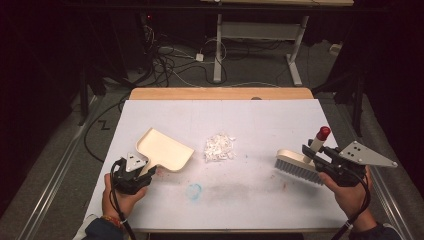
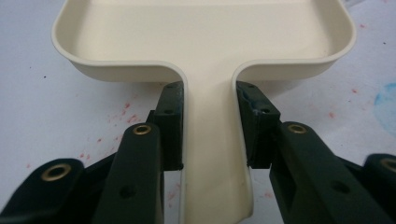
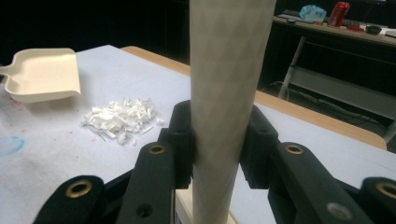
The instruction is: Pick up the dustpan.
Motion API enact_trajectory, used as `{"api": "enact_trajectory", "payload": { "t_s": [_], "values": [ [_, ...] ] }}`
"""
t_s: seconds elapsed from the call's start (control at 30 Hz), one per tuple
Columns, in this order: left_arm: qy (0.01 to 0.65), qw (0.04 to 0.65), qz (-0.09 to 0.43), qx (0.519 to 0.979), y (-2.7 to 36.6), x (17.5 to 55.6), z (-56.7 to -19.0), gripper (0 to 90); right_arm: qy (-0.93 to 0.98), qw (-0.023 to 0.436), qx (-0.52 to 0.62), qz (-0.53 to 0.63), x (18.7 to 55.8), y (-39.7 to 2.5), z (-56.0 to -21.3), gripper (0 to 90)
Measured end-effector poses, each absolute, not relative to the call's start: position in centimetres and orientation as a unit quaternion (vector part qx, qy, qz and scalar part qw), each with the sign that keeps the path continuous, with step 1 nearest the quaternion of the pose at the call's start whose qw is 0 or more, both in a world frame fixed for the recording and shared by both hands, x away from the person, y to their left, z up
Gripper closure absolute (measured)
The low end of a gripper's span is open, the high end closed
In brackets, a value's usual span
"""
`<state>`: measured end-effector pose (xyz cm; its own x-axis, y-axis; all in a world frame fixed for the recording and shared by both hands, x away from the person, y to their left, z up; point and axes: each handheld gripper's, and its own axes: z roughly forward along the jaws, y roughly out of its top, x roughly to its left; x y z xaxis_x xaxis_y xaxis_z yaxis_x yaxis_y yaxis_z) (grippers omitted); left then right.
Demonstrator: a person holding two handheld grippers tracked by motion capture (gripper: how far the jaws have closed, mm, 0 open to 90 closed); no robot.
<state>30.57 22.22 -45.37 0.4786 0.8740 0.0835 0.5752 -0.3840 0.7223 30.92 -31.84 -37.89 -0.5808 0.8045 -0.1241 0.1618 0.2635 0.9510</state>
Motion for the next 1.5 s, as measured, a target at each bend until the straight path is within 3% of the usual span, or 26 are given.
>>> {"api": "enact_trajectory", "payload": {
  "t_s": [1.5],
  "values": [
    [0.394, 0.312, 0.209, 0.839, 22.3, 26.5, -45.0, 63.5, 0.733, 0.33, 0.345, 0.484, 32.7, -30.8, -37.4, 70.2]
  ]
}}
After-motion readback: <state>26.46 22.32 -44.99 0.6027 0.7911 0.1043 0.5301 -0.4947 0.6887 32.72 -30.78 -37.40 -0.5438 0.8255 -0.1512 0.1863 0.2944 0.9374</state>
